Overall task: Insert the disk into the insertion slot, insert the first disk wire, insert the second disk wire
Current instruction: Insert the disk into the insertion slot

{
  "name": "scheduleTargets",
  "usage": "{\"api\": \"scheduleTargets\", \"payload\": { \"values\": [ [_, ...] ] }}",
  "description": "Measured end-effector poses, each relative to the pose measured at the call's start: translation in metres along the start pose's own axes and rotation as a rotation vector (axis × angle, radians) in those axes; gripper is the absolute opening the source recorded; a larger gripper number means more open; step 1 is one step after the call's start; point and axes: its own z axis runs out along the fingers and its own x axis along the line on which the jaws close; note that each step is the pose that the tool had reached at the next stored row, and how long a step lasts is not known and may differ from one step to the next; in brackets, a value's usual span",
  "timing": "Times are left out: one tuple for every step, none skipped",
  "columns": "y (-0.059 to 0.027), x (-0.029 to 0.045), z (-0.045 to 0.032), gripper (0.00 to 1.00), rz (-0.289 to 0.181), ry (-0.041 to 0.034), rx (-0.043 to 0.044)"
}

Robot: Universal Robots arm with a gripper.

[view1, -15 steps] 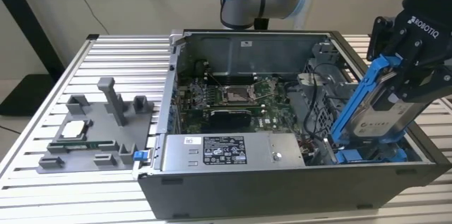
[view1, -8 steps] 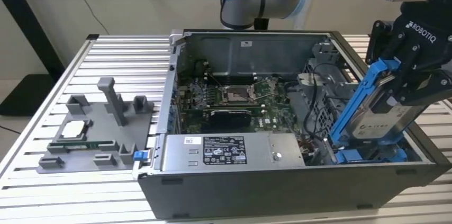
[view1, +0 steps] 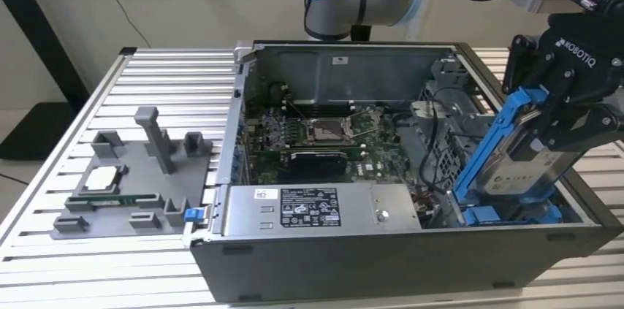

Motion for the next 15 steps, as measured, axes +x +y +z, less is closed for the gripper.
{"api": "scheduleTargets", "payload": {
  "values": [
    [-0.0001,0.0000,0.0006,0.00,0.000,0.0000,0.0000],
    [-0.0002,0.0000,0.0014,0.00,0.000,-0.0001,0.0000],
    [-0.0003,0.0001,0.0022,0.00,0.000,-0.0004,0.0000],
    [-0.0004,0.0001,0.0028,0.00,0.000,-0.0005,0.0000],
    [-0.0005,0.0001,0.0036,0.00,0.000,-0.0007,0.0000],
    [-0.0008,0.0001,0.0044,0.00,0.000,-0.0014,0.0000],
    [-0.0010,0.0000,0.0052,0.00,0.000,-0.0020,0.0000],
    [-0.0012,0.0000,0.0059,0.00,0.000,-0.0023,-0.0001],
    [-0.0013,0.0000,0.0067,0.00,0.000,-0.0036,-0.0001],
    [-0.0014,0.0001,0.0076,0.00,0.000,-0.0057,-0.0002],
    [-0.0014,0.0001,0.0087,0.00,0.000,-0.0081,-0.0002],
    [-0.0017,0.0001,0.0098,0.00,0.000,-0.0108,-0.0002],
    [-0.0018,0.0001,0.0110,0.00,0.000,-0.0142,-0.0003],
    [-0.0020,0.0000,0.0123,0.00,-0.001,-0.0186,-0.0003],
    [-0.0023,0.0000,0.0139,0.00,-0.001,-0.0219,-0.0004]
  ]
}}
